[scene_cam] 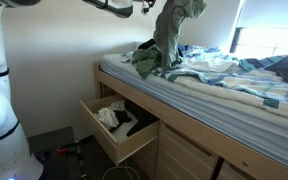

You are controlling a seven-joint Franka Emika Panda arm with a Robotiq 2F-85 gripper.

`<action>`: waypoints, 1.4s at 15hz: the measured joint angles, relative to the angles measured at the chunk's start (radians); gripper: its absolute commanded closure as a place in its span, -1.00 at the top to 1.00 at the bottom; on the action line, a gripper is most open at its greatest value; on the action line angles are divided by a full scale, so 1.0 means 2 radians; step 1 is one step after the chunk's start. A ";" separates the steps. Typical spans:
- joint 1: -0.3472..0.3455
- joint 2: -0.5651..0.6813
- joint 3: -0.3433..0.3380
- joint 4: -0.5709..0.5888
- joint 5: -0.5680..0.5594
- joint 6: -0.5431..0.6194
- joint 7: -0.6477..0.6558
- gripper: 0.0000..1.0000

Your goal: Move the green t-shirt from the top right drawer to the bed

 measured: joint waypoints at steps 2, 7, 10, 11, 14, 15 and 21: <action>0.005 0.016 0.000 -0.029 -0.016 0.000 0.059 -0.91; 0.007 0.039 0.000 -0.080 -0.022 -0.003 0.136 -0.91; 0.008 0.040 0.000 -0.111 -0.008 -0.002 0.158 -0.91; 0.008 0.040 0.002 -0.123 0.001 -0.002 0.165 -0.91; 0.011 0.040 0.007 -0.155 0.030 0.003 0.174 0.03; 0.012 0.040 0.008 -0.161 0.039 0.004 0.174 0.16; 0.014 0.016 0.010 -0.161 0.075 0.004 0.160 0.99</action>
